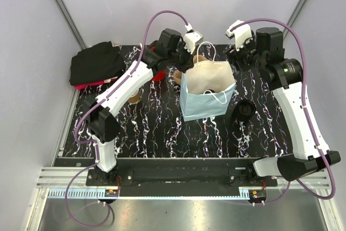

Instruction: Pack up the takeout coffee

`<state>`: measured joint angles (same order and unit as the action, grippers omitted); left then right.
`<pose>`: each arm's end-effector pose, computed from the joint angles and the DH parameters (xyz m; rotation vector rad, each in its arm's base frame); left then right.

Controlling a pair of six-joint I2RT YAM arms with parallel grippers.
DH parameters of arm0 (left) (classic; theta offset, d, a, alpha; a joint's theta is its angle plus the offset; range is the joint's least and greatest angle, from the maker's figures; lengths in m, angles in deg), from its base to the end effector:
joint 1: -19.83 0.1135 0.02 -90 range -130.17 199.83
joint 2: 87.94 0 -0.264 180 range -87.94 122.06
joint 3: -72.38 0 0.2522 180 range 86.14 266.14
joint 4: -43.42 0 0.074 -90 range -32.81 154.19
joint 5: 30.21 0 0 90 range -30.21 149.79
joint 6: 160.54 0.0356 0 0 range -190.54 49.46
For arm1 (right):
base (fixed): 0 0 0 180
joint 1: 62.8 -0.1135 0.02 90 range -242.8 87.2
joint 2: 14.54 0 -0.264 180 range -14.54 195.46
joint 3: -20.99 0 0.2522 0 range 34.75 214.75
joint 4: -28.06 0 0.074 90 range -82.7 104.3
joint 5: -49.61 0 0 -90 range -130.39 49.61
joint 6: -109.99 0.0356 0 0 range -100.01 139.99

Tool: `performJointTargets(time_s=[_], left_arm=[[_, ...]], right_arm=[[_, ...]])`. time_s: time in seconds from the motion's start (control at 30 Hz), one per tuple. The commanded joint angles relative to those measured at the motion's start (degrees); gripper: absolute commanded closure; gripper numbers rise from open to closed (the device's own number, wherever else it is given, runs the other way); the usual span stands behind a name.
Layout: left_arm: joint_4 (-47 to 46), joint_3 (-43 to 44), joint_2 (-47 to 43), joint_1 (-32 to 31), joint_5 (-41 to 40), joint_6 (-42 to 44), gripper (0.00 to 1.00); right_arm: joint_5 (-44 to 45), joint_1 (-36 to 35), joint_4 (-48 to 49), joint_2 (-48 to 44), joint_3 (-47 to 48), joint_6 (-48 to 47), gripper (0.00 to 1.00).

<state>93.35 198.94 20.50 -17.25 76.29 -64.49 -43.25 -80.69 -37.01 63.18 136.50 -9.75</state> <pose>0.3410 -0.2704 0.3854 0.9549 1.9425 -0.6226 0.2474 0.0817 0.4758 -0.8550 1.8601 -0.0779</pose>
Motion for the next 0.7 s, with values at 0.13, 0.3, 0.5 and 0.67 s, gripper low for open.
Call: performJointTargets(time_s=[0.13, 0.3, 0.5, 0.67], left_arm=[[-2.1, 4.5, 1.2, -0.6, 1.3, 1.3, 0.8], [-2.5, 4.5, -2.1, -0.5, 0.8, 1.8, 0.66], [-2.3, 2.1, -8.8, 0.3, -0.2, 3.1, 0.42], [0.0, 1.4, -13.6, 3.8, 0.4, 2.7, 0.27]], right_arm=[[-0.9, 3.3, 4.6, -2.3, -3.2, 0.6, 0.29], [-1.4, 5.3, 5.8, -2.8, -4.1, 1.4, 0.27], [-3.0, 6.7, 6.0, -3.4, -3.9, 2.6, 0.17], [-3.3, 7.2, 6.0, -4.1, -3.9, 2.5, 0.07]])
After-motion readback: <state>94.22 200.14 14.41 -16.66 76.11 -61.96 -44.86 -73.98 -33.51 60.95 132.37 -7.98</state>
